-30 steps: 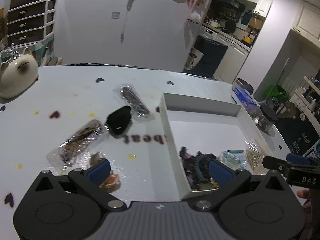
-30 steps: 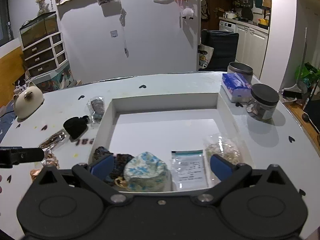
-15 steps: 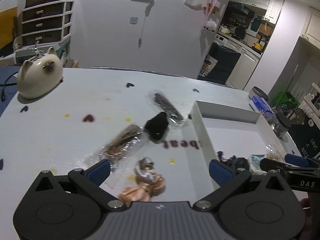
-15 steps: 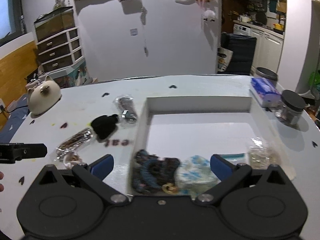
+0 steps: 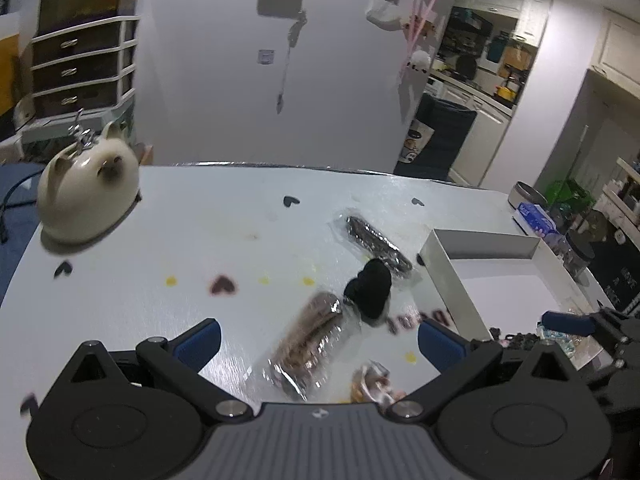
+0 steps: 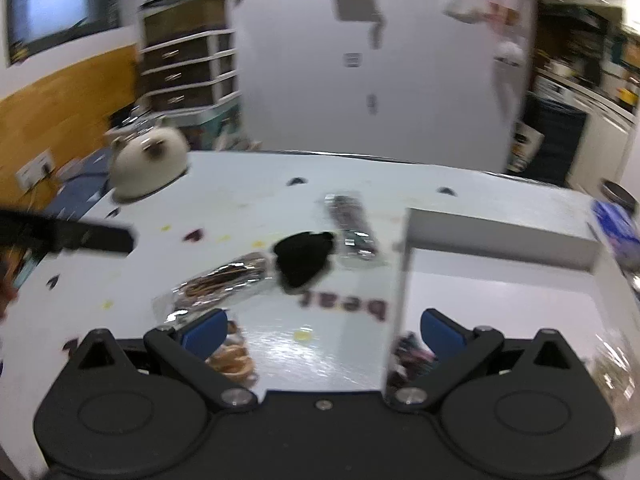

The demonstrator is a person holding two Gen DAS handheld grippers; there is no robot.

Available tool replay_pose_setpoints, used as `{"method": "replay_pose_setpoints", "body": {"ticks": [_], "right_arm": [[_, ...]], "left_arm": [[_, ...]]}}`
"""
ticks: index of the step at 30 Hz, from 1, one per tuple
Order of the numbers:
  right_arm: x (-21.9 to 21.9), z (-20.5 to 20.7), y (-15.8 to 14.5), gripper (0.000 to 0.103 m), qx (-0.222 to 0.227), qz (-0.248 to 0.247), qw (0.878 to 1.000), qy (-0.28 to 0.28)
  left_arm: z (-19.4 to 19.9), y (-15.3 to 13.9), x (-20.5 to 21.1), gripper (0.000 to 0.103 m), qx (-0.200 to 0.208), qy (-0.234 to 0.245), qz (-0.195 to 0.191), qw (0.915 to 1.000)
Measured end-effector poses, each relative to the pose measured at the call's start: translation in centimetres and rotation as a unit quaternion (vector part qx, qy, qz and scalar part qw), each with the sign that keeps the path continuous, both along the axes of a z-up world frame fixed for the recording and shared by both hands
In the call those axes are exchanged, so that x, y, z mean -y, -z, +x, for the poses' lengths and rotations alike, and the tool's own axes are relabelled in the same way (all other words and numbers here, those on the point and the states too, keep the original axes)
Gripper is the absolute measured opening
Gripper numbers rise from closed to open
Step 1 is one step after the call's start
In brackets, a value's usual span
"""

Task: Organize soft objects
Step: 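Move both grippers back over the table toward the bow and black hair tie, then grasp the black knit hair tie with the left gripper while the right grasps the peach satin bow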

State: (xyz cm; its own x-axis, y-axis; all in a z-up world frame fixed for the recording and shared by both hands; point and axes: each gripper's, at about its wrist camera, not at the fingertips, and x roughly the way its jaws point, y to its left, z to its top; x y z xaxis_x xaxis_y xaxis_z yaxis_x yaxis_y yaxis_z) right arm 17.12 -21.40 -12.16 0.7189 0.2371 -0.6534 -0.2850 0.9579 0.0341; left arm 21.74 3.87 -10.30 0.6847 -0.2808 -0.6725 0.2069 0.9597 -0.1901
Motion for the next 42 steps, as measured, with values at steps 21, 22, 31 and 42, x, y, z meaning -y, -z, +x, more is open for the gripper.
{"method": "replay_pose_setpoints", "body": {"ticks": [21,22,31,42], "right_arm": [[-8.8,3.3,6.8,0.103,-0.100,-0.065,0.966,-0.230],[-9.0,3.5,7.0,0.103,-0.102,-0.065,0.965,-0.232],[-9.5,4.8,8.4,0.081,-0.137,-0.041,0.964,-0.224],[-5.9,5.0,8.1,0.074,-0.156,-0.031,0.978,-0.135]], "left_arm": [[9.3,2.9,1.5,0.098,-0.040,0.226,-0.016,0.9731],[9.7,3.2,1.7,0.096,-0.042,0.232,-0.017,0.9717],[14.0,5.6,5.0,0.083,-0.056,0.270,-0.023,0.9609],[18.5,10.1,7.6,0.072,-0.119,0.250,-0.048,0.9598]]}}
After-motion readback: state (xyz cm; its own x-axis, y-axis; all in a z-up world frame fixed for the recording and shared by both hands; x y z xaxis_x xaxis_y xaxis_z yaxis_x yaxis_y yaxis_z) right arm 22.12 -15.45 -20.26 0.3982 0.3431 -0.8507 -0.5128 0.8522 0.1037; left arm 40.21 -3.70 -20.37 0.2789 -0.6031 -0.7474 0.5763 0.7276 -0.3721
